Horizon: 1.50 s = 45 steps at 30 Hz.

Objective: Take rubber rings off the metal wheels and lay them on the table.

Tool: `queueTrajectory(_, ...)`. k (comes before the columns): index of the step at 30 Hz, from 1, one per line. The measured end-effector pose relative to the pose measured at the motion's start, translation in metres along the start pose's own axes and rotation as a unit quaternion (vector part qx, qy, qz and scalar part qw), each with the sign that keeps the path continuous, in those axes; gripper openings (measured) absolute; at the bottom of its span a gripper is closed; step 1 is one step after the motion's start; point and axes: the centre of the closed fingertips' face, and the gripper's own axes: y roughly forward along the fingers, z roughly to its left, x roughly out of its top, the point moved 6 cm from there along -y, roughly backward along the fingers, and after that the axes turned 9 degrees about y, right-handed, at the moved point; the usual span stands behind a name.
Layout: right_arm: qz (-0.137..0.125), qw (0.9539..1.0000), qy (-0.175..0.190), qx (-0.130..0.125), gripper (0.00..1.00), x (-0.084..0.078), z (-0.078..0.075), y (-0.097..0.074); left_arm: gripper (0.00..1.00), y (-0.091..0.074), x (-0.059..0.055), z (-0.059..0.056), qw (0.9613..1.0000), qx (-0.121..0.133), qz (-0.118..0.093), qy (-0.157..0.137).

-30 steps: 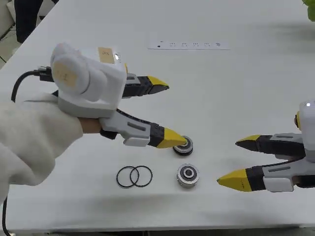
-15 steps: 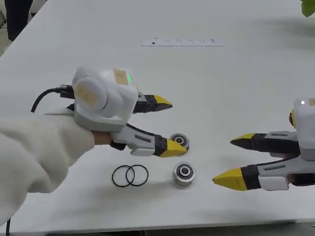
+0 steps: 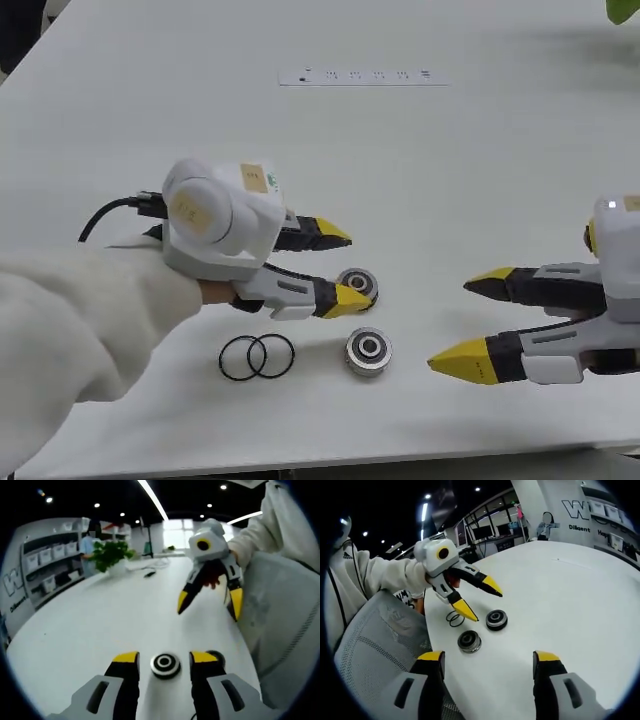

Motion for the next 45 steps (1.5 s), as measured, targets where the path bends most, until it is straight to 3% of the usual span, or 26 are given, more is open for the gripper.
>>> queueTrajectory(17,0.003,1.0000,-0.001,-0.001,0.68,0.006,-0.008,0.002,0.24,0.008,-0.011,-0.001,0.9998,0.001,0.007,-0.020)
queueTrajectory(38,-0.004,0.9999,-0.013,0.002,0.65,0.022,-0.016,0.008,0.15,0.011,-0.017,-0.002,0.9991,-0.001,-0.002,-0.043)
queueTrajectory(45,-0.002,0.9997,-0.024,0.006,0.64,0.030,-0.017,0.011,0.15,0.013,-0.019,-0.001,0.9994,-0.002,-0.002,-0.036)
